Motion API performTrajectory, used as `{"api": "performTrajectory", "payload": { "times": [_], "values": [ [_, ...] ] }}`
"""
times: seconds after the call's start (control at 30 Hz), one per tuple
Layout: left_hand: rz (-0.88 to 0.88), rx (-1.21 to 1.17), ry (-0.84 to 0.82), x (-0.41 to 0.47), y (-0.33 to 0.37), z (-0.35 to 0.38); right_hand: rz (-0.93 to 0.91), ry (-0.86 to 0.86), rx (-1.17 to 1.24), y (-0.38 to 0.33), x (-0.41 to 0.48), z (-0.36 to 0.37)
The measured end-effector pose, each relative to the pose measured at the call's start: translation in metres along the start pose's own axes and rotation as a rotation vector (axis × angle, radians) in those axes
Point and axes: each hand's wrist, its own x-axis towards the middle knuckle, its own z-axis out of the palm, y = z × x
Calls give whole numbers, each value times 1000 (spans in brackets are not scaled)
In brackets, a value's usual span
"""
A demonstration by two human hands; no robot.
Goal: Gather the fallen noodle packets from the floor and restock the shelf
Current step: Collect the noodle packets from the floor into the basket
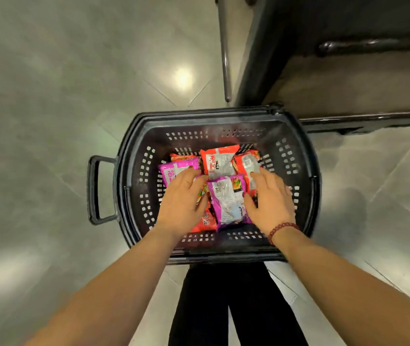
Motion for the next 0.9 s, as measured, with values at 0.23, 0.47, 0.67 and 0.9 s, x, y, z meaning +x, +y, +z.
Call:
{"api": "performTrajectory", "payload": {
  "times": [0.23, 0.47, 0.67, 0.9],
  "values": [
    [183, 16, -31, -2, 93, -130, 95, 218, 80, -19, -74, -133],
    [390, 89, -133, -2, 200, -191, 295, 327, 127, 1, -162, -206],
    [636, 154, -214, 2, 294, -185, 461, 407, 160, 58, -234, -246],
    [892, 260, -304, -5, 427, -136, 733, 529, 257, 146, -337, -269]
  ]
}}
